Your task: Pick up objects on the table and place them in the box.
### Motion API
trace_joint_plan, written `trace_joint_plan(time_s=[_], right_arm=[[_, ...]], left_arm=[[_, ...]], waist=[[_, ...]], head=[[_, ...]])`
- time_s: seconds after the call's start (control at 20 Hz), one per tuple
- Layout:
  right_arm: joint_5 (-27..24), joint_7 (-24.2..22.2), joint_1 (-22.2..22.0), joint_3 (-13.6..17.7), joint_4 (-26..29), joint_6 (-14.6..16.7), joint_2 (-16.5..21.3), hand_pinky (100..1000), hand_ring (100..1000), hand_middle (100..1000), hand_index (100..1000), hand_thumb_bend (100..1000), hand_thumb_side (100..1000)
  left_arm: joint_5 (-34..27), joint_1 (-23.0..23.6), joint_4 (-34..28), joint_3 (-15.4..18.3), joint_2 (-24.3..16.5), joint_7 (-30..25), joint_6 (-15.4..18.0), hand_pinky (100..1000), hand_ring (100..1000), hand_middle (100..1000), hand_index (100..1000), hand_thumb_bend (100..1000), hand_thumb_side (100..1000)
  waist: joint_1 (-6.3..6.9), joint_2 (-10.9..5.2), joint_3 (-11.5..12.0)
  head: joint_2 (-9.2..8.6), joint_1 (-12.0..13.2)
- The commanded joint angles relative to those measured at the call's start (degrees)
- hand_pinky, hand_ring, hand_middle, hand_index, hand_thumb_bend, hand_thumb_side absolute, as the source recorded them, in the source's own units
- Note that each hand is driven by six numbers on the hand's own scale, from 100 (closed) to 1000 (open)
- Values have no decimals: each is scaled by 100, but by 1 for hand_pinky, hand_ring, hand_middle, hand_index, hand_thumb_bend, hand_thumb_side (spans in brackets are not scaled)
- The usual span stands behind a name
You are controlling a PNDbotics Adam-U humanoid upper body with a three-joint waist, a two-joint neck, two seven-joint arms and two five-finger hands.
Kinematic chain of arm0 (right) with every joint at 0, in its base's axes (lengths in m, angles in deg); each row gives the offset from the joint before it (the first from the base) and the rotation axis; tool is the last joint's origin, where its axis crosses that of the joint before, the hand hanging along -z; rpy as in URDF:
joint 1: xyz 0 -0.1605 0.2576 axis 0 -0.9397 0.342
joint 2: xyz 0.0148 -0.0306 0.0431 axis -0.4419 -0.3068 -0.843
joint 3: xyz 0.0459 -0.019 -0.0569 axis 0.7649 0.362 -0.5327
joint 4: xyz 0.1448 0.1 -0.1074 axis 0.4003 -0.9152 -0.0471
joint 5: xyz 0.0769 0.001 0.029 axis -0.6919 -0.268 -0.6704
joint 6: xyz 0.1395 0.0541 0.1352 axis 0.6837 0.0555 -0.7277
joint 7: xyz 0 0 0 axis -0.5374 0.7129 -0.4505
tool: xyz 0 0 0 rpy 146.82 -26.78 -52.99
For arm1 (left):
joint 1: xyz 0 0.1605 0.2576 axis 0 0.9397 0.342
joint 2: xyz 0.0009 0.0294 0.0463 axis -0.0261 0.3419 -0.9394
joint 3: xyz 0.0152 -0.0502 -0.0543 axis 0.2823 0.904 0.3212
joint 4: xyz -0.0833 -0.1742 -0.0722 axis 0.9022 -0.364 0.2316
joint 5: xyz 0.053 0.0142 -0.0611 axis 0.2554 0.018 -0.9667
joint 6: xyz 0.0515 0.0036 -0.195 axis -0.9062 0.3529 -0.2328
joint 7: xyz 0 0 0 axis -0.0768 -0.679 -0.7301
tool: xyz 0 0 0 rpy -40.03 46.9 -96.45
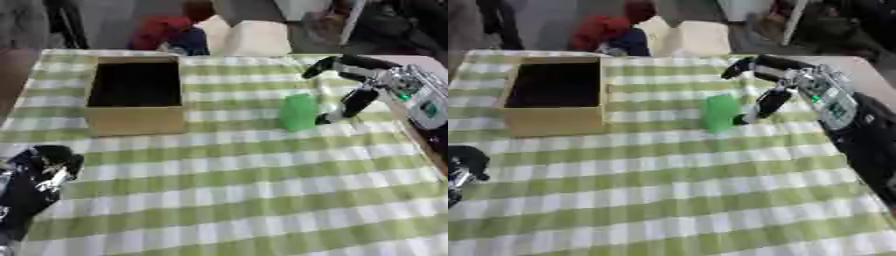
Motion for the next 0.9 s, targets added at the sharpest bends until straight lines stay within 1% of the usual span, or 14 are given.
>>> trace_joint_plan(time_s=[0.05,0.6,0.9], right_arm=[[113,63,161,57,-89,35,72,972,890,800,872,602,201],[305,157,327,60,-504,122,-162,966,884,787,861,604,205],[395,262,347,90,-757,144,-329,954,864,767,842,601,199]], left_arm=[[2,-91,-124,-8,-82,-8,1,542,679,587,632,499,258],[-3,-110,-127,-30,-64,-22,-4,542,680,588,633,499,260],[-8,-115,-128,-41,-48,-28,-8,542,681,588,633,499,260]], waist=[[16,-92,1],[33,-68,22],[57,-53,42]], head=[[-48,-12],[-49,-66],[-28,-108]])
